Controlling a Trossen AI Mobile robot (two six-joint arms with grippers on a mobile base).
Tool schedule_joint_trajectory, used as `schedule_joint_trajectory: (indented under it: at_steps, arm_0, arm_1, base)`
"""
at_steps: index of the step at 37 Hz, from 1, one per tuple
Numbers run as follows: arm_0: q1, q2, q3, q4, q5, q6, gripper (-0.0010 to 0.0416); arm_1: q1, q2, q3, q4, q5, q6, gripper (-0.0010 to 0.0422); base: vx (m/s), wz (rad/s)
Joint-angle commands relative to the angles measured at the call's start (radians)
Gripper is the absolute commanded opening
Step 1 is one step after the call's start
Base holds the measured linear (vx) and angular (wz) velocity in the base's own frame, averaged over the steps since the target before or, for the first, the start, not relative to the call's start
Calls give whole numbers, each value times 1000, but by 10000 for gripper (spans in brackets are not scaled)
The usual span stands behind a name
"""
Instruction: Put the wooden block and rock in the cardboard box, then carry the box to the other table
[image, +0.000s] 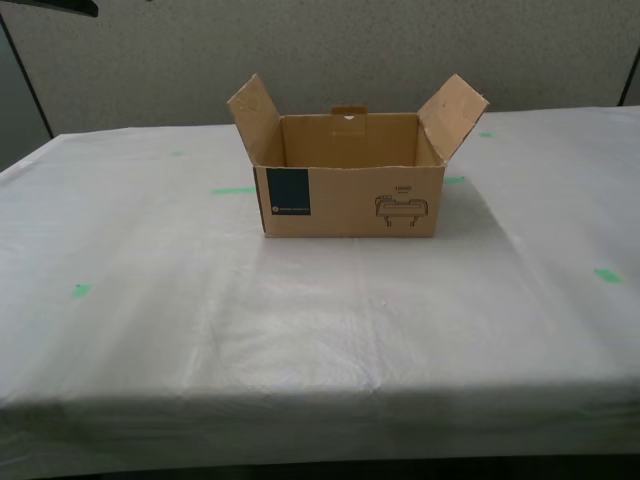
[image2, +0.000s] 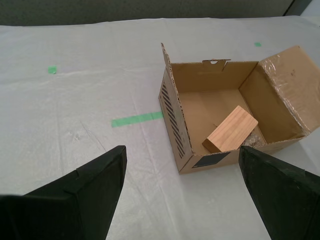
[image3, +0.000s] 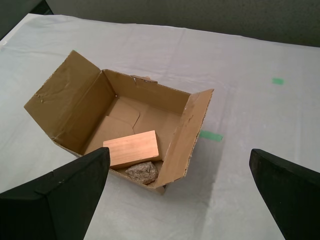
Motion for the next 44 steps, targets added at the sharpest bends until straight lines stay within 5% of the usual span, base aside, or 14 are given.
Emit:
schedule_joint_trajectory:
  at_steps: [1,44]
  arm_0:
    - [0,0,1,0,4,-2,390]
    - [0,0,1,0,4,-1,390]
  arm_1:
    - [0,0,0,3,-2,1,304]
    - [0,0,0,3,-2,1,304]
  base:
    - [0,0]
    - [0,0]
